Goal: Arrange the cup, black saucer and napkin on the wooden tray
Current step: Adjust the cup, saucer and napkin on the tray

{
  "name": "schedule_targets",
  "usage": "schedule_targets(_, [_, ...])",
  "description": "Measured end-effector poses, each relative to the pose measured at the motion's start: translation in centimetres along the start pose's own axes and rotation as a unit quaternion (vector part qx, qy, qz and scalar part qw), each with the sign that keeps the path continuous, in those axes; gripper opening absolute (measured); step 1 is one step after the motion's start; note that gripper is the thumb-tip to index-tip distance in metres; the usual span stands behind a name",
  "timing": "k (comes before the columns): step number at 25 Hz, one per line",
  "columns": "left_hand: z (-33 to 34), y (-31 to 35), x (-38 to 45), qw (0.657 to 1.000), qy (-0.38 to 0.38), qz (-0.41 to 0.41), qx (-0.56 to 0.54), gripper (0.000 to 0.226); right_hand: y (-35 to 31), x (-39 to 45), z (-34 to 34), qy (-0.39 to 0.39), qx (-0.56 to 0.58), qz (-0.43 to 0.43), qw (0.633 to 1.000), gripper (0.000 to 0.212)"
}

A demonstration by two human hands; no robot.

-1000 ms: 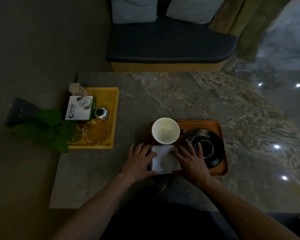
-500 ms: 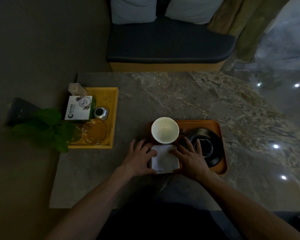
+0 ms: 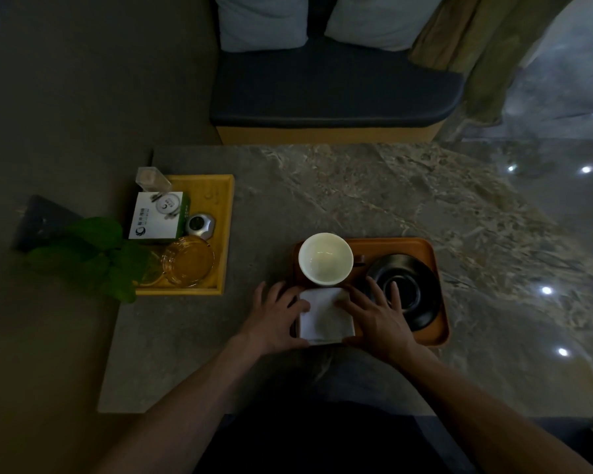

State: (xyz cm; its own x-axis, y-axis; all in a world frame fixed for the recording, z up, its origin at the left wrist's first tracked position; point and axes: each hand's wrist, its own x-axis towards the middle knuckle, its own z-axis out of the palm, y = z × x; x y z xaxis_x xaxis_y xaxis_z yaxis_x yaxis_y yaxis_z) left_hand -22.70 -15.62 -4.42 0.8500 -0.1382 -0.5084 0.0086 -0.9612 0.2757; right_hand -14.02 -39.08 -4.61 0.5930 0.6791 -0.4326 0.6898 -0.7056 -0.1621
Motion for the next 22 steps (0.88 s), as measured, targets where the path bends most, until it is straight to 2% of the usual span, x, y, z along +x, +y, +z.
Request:
schedule_targets(7, [0.34, 0.16, 0.50, 1.000, 0.001, 0.014, 0.026, 0.078, -0.05, 0.22, -0.62, 0.000, -0.005, -0.004, 1.000, 0.081])
schedule_targets(22, [0.06, 0.23, -0.15, 1.000, 0.013, 0.002, 0.015, 0.076, -0.20, 0.22, 0.17, -0.003, -0.002, -0.003, 1.000, 0.086])
